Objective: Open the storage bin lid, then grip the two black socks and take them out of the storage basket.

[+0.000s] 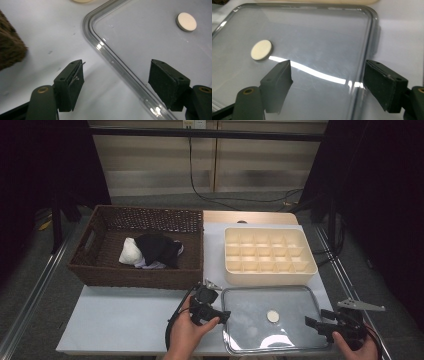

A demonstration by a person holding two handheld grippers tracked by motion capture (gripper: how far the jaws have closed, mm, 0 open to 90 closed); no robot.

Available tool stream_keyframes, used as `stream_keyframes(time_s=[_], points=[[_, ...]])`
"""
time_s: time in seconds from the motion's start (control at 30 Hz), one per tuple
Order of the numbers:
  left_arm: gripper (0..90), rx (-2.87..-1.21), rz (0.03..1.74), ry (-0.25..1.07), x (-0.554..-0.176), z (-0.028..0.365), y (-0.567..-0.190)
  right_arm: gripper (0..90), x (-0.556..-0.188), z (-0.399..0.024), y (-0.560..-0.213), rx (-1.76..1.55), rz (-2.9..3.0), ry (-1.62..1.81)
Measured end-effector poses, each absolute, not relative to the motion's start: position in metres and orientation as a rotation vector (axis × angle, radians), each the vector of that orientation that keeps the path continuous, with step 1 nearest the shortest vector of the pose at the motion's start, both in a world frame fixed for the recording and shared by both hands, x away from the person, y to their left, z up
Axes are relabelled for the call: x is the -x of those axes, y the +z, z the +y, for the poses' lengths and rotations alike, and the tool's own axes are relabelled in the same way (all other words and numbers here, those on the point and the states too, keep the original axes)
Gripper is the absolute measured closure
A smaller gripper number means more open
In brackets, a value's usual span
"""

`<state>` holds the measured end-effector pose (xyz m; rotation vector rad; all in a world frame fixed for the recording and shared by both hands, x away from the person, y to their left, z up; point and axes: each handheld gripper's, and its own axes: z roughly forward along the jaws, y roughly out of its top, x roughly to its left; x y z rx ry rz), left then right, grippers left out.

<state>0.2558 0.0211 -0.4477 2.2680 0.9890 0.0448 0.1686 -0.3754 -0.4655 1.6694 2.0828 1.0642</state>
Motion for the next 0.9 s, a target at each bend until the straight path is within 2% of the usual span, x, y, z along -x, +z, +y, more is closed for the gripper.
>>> stream_keyframes(time_s=[0.2,0.9], points=[[26.7,-2.268,0.957,0.035,-0.258,0.033,-0.442,17.5,-0.18,-0.357,-0.46,-1.575,2.162,1.063],[26.6,-2.243,0.973,0.008,-0.263,0.071,-0.442,16.8,-0.22,-0.307,-0.46,-1.387,2.319,1.105]])
